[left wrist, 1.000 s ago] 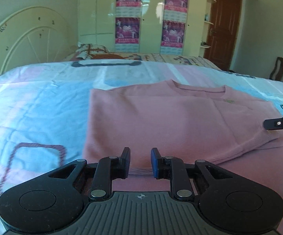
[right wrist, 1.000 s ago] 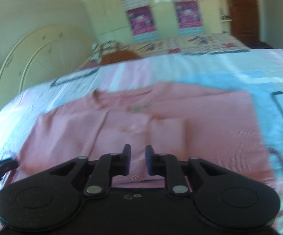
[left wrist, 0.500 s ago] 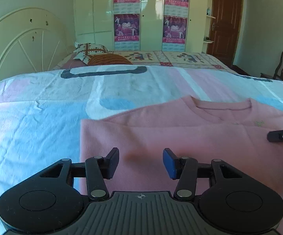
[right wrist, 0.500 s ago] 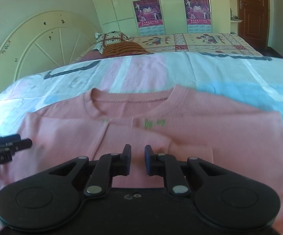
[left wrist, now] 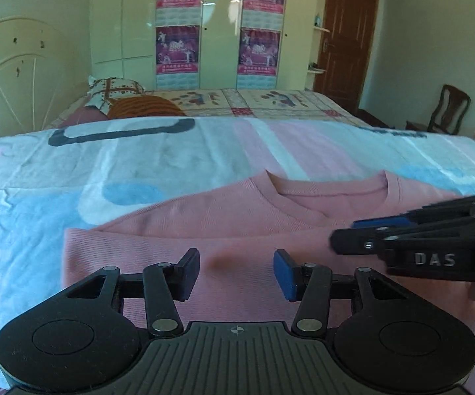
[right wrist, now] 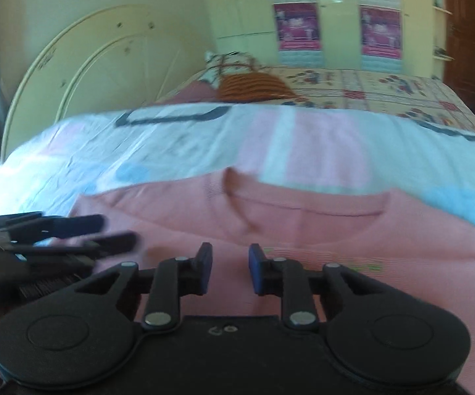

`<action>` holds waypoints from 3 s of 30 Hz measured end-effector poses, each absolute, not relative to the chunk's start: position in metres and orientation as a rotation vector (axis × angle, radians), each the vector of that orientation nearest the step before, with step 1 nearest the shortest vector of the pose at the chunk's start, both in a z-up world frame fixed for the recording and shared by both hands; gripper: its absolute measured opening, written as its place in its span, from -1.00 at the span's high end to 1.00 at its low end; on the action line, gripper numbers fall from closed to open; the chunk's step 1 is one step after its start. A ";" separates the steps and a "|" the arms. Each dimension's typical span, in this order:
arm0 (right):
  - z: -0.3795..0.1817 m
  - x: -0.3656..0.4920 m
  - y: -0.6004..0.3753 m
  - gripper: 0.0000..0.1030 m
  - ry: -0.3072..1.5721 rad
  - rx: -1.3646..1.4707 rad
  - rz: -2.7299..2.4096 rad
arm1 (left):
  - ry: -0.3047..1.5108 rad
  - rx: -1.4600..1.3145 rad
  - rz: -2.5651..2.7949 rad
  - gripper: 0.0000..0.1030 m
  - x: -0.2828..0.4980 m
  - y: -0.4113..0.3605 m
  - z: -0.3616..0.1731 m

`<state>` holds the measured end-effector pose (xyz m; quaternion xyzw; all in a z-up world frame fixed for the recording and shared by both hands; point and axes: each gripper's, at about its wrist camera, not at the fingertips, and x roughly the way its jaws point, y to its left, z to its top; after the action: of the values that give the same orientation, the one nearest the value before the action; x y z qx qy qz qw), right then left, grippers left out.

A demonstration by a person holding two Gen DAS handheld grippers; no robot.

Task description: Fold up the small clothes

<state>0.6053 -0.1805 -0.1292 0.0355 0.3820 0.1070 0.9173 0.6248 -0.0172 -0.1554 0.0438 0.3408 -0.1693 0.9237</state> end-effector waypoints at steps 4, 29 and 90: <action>-0.144 0.608 -0.178 0.49 0.812 0.058 0.238 | 0.700 0.054 -0.319 -0.18 0.621 -0.007 -0.166; -0.136 0.557 -0.271 0.84 0.791 0.146 0.011 | 0.704 0.070 -0.317 -0.24 0.574 -0.015 -0.161; -0.139 0.482 -0.243 0.55 0.814 0.014 -0.059 | 0.712 0.069 -0.182 -0.33 0.493 0.059 -0.165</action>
<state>0.4820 -0.2429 -0.1390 0.0069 0.3958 -0.0287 0.9179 0.4934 0.0589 -0.1647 0.0337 0.3481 -0.0892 0.9326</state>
